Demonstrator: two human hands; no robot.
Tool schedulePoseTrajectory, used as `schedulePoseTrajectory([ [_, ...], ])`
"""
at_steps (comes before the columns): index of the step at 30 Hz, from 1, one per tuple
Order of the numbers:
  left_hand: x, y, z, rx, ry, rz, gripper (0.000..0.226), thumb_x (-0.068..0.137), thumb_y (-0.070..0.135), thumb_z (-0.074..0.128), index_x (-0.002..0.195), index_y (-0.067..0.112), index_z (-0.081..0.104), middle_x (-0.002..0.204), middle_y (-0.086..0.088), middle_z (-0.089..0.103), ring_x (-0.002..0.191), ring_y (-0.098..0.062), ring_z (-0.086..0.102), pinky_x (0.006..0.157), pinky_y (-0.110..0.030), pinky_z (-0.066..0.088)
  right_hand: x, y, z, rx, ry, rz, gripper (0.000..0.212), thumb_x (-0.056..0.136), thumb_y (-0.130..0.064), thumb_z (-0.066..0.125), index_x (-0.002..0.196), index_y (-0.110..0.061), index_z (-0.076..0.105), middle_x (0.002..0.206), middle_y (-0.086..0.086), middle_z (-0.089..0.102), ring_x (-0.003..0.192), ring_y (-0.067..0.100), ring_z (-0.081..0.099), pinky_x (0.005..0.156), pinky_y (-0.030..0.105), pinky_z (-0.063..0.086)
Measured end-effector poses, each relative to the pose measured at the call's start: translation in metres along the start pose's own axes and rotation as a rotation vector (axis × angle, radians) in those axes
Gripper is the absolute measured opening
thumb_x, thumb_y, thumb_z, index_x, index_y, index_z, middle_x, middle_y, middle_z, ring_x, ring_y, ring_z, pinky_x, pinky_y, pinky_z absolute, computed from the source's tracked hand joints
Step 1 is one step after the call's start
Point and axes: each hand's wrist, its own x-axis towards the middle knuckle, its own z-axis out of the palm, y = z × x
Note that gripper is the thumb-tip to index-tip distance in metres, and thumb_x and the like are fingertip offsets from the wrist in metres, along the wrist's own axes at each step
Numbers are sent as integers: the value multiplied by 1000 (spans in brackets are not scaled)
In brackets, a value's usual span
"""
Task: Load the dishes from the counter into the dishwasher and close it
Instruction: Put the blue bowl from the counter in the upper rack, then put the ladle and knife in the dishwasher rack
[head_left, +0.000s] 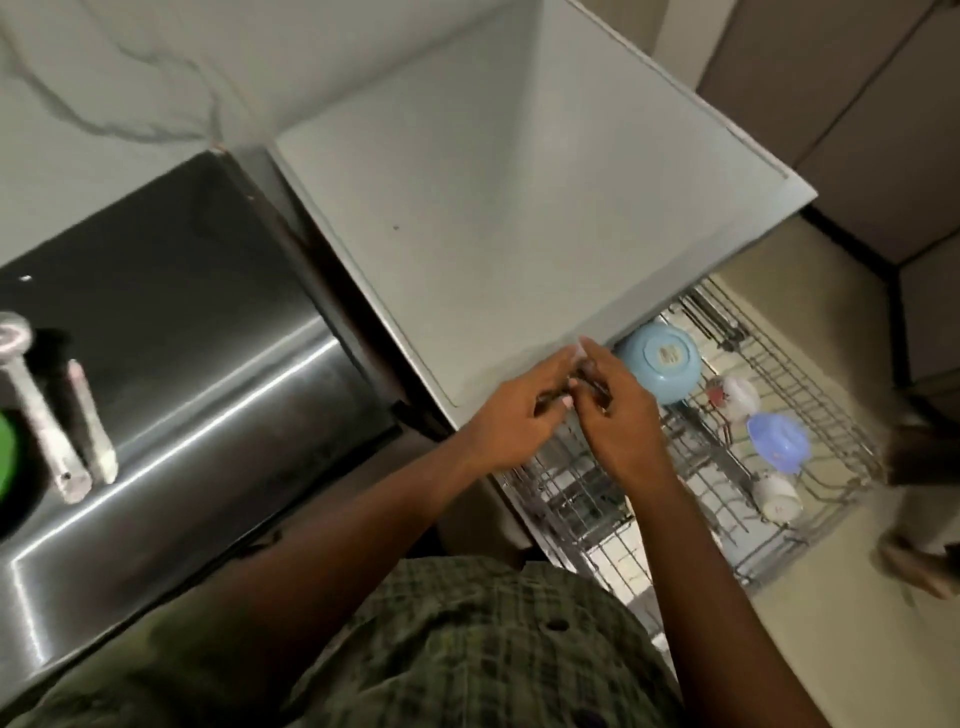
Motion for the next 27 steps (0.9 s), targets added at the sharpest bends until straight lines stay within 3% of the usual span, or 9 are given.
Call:
schedulePoseTrajectory([
  [3,-26,7,-32,31,52,34,64,107,20,56,163,37,30,160,6,47,145,-4,45,117,-28,43,-2,-19,7,-90,-23,-42,59,104,-28,62,158,-40,40,162,-1,45,138,9,50,115,44,46],
  [6,-60,1,-77,140,204,30,63,106,28,56,161,42,29,160,6,47,142,-6,49,117,-26,42,2,-51,26,-196,-102,-186,59,104,-29,61,159,-36,41,168,-1,34,153,18,34,120,50,40],
  [8,-82,-10,-102,287,282,-11,64,106,32,57,162,38,28,166,7,36,143,-12,48,119,-22,36,5,-69,43,-266,-184,-272,60,103,-29,61,159,-34,41,169,-1,33,154,18,31,123,46,36],
  [10,-102,-27,-121,437,323,-78,67,105,33,57,164,32,25,173,4,19,154,-14,28,123,-21,22,6,-86,64,-341,-282,-350,60,104,-31,61,160,-32,41,170,-2,30,155,18,29,124,32,24],
  [13,-130,-50,-141,551,384,-173,71,104,34,58,165,25,24,175,-4,6,160,-21,13,130,-36,16,5,-110,96,-418,-424,-455,59,104,-34,60,160,-30,40,171,-1,27,156,18,27,119,21,13],
  [17,-166,-75,-157,607,491,-311,72,102,39,60,164,22,27,174,-11,6,160,-27,12,129,-48,20,-1,-135,141,-515,-602,-561,63,103,-41,60,162,-30,37,171,-1,27,154,18,31,121,30,29],
  [22,-212,-104,-170,645,557,-512,75,102,45,58,164,21,24,174,-16,5,161,-31,9,129,-47,19,-13,-166,196,-696,-794,-623,69,104,-45,57,165,-31,29,174,0,20,158,20,22,127,37,28],
  [27,-253,-121,-179,639,601,-665,79,102,51,55,165,24,18,174,-14,5,161,-30,7,129,-48,20,-25,-194,242,-847,-862,-616,73,104,-47,55,166,-33,19,175,1,11,161,30,13,127,46,28],
])
